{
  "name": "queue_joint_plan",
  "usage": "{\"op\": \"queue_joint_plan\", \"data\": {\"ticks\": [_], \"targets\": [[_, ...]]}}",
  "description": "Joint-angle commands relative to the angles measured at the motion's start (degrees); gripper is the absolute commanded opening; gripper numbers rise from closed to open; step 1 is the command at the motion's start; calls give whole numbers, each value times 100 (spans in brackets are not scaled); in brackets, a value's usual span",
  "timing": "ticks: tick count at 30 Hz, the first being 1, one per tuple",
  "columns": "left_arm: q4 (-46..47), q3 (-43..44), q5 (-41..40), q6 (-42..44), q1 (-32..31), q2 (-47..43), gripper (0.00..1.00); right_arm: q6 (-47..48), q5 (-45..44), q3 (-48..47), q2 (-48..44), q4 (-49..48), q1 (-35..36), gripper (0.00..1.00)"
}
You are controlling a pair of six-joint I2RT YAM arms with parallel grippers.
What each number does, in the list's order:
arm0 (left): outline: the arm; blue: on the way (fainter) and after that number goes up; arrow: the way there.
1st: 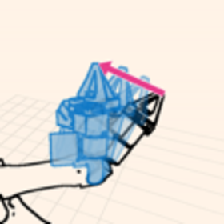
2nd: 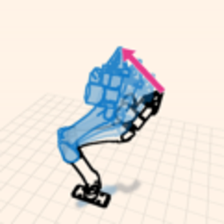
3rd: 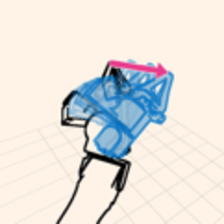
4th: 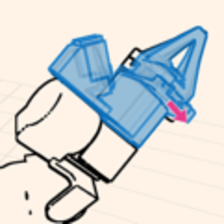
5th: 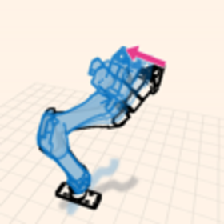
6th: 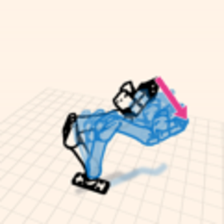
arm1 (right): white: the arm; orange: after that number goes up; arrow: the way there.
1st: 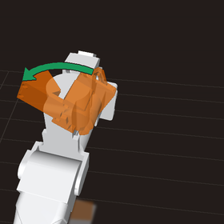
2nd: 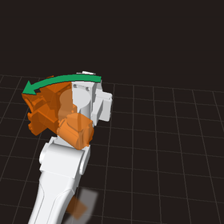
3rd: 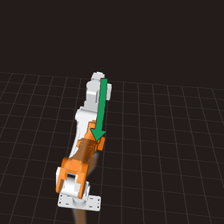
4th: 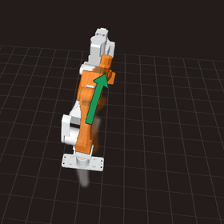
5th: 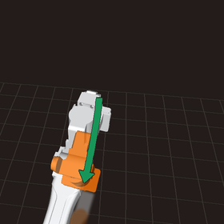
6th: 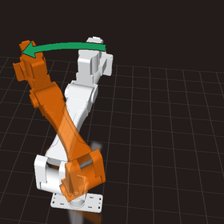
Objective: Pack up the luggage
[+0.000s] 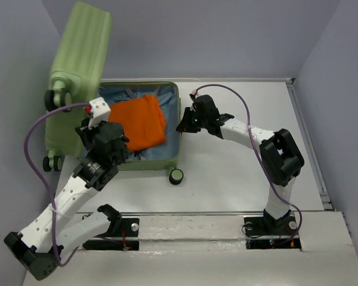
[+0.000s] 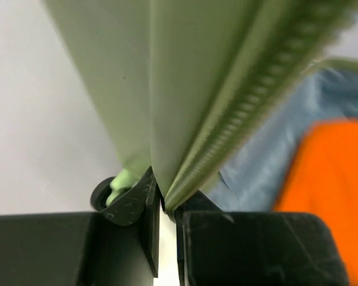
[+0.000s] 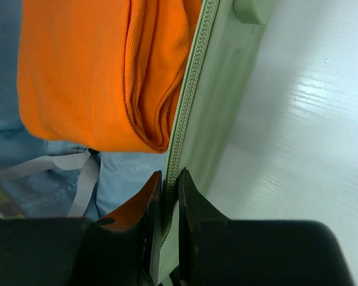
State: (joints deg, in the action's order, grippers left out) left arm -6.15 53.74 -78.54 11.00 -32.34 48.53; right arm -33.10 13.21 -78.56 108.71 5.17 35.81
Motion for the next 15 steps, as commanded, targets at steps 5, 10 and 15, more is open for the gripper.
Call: {"op": "queue_joint_plan", "data": {"ticks": [5,10,15], "targets": [[439,-259,-1048,104,-3900,358,6,6,94,-28,344,-455,40,7],[89,654,-865,-177,-5378,964,87,-38,-64,87,309,-640,40,7],[-949,2402,313,-1240,-5609,1422,99,40,-143,473,81,-640,-110,7]]}}
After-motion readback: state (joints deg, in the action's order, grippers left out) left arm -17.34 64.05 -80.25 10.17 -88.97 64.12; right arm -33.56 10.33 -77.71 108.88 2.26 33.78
